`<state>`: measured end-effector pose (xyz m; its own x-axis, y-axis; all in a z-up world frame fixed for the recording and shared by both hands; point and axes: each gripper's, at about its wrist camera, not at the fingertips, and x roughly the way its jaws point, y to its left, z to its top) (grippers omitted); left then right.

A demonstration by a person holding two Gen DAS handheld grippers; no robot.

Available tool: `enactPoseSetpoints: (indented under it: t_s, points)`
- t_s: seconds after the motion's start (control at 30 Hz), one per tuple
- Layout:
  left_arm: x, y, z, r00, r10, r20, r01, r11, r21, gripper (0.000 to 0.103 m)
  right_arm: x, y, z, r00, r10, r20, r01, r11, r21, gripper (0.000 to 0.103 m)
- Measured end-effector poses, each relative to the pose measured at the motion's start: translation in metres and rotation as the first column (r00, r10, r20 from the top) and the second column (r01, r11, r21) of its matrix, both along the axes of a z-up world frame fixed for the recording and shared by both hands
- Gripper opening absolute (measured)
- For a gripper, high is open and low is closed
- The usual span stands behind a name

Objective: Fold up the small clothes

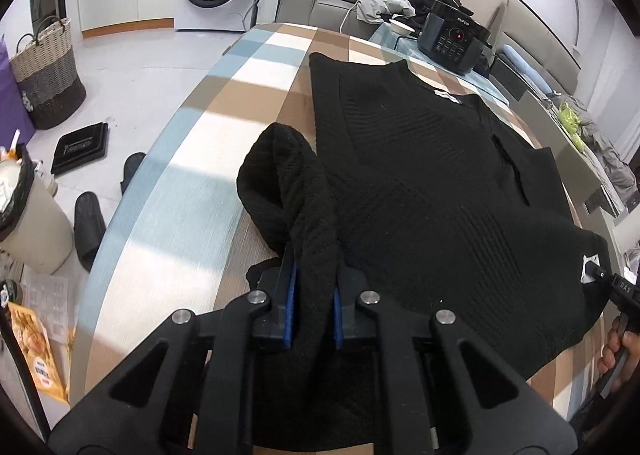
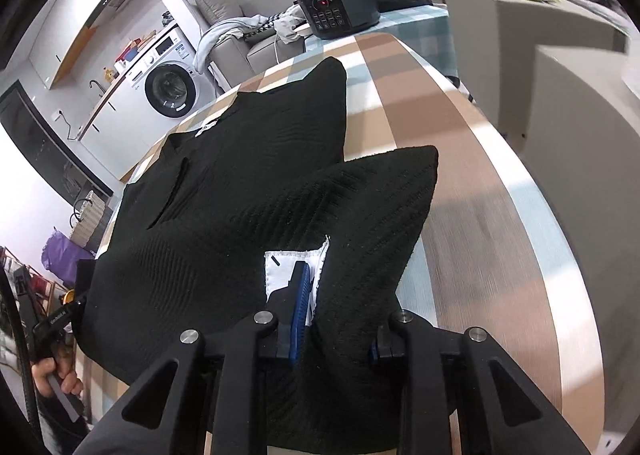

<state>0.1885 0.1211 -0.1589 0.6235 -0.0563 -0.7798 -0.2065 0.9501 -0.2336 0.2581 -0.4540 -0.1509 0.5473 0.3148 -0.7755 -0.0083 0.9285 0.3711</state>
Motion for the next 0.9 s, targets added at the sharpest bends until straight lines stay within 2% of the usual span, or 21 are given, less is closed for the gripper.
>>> enactPoseSetpoints:
  t_s: [0.23, 0.43, 0.67, 0.8, 0.87, 0.9]
  points:
    - [-0.064, -0.007, 0.013, 1.0, -0.022, 0.005, 0.021, 0.998, 0.051, 0.011, -0.059, -0.016, 0.011, 1.0, -0.017, -0.011, 0.018, 0.999, 0.045, 0.024]
    - [-0.097, -0.007, 0.03, 1.0, 0.004, 0.029, -0.006, 0.998, 0.06, 0.02, -0.072, -0.032, 0.02, 0.998, -0.064, 0.001, 0.064, 0.996, 0.056, 0.031]
    - [-0.12, 0.006, 0.034, 0.996, 0.081, 0.037, -0.083, 0.995, 0.057, 0.02, -0.086, -0.058, 0.021, 0.987, -0.161, 0.018, 0.161, 0.987, 0.016, 0.031]
    - [-0.129, 0.009, 0.037, 0.996, 0.086, 0.039, -0.087, 0.996, 0.027, 0.02, -0.095, -0.071, 0.021, 0.987, -0.161, 0.01, 0.16, 0.983, 0.095, 0.031]
    - [-0.133, 0.008, 0.039, 0.996, 0.076, 0.044, -0.077, 0.997, 0.009, 0.023, -0.1, -0.074, 0.022, 0.989, -0.15, 0.007, 0.148, 0.981, 0.125, 0.037]
    - [-0.133, 0.007, 0.038, 0.996, 0.075, 0.044, -0.075, 0.997, 0.009, 0.028, -0.102, -0.074, 0.022, 0.99, -0.143, 0.009, 0.14, 0.981, 0.137, 0.044]
